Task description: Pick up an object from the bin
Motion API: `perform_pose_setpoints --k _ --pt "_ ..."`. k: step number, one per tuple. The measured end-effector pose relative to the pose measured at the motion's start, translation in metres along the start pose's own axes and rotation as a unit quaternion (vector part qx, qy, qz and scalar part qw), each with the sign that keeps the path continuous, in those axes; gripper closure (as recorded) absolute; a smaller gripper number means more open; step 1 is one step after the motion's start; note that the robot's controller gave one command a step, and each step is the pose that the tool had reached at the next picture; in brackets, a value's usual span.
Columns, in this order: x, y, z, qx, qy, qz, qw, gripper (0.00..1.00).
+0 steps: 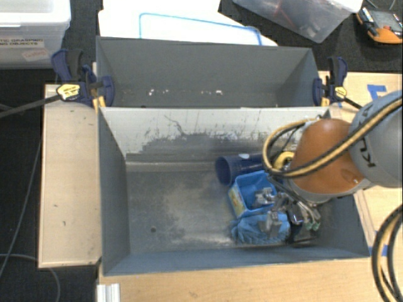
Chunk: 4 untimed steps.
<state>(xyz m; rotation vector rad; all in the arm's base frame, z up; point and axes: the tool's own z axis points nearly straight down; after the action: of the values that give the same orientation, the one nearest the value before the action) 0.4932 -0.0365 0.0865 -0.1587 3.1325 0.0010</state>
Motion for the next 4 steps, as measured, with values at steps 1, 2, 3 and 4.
perform_pose_setpoints --k 1,2,3,4 --pt "-0.008 -0.004 -0.004 0.0 -0.0005 0.003 1.0 1.0" --pt "0.006 0.018 -0.123 0.0 0.0015 -0.015 0.9999 1.0" --pt "0.0 -0.001 0.004 -0.001 0.0029 0.002 1.0 0.0" --pt "-0.001 -0.001 0.002 0.0 0.0014 0.001 1.0 0.0"
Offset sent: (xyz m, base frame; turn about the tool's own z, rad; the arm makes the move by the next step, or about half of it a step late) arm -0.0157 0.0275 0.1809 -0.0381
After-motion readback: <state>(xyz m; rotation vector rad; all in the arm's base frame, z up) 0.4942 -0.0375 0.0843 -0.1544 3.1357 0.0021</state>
